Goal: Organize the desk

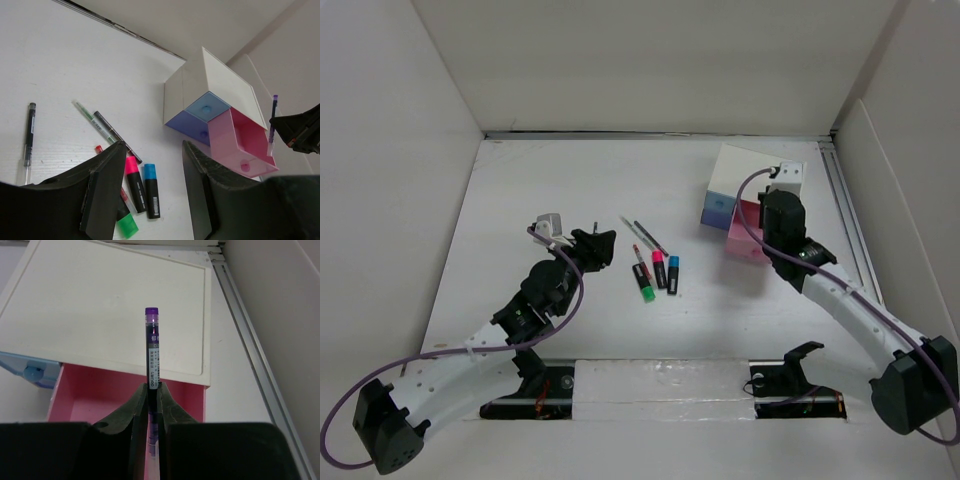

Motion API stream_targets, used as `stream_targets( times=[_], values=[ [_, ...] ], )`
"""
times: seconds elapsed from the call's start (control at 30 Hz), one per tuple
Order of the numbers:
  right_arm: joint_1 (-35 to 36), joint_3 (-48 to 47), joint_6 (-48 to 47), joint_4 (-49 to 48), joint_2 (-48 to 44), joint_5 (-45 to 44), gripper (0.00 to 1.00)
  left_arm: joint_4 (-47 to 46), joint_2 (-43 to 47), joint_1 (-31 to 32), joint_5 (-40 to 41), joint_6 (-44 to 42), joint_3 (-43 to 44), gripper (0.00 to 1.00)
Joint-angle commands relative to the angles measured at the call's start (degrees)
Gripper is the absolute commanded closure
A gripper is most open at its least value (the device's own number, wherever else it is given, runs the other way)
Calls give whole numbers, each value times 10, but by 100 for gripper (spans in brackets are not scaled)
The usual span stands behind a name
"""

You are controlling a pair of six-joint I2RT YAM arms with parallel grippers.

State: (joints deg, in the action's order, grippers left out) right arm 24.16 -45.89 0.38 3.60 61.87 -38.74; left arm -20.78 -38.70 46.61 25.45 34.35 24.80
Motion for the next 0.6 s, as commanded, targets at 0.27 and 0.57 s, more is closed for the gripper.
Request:
stream_targets(
  times=[0.27, 0.57],
  values=[
    [14, 17, -6, -21, 12, -24, 84, -26, 9, -2, -1, -5, -8, 56],
    [34, 40, 13, 3, -61, -11, 58, -24, 6, -2, -1, -5, -7, 56]
  ],
)
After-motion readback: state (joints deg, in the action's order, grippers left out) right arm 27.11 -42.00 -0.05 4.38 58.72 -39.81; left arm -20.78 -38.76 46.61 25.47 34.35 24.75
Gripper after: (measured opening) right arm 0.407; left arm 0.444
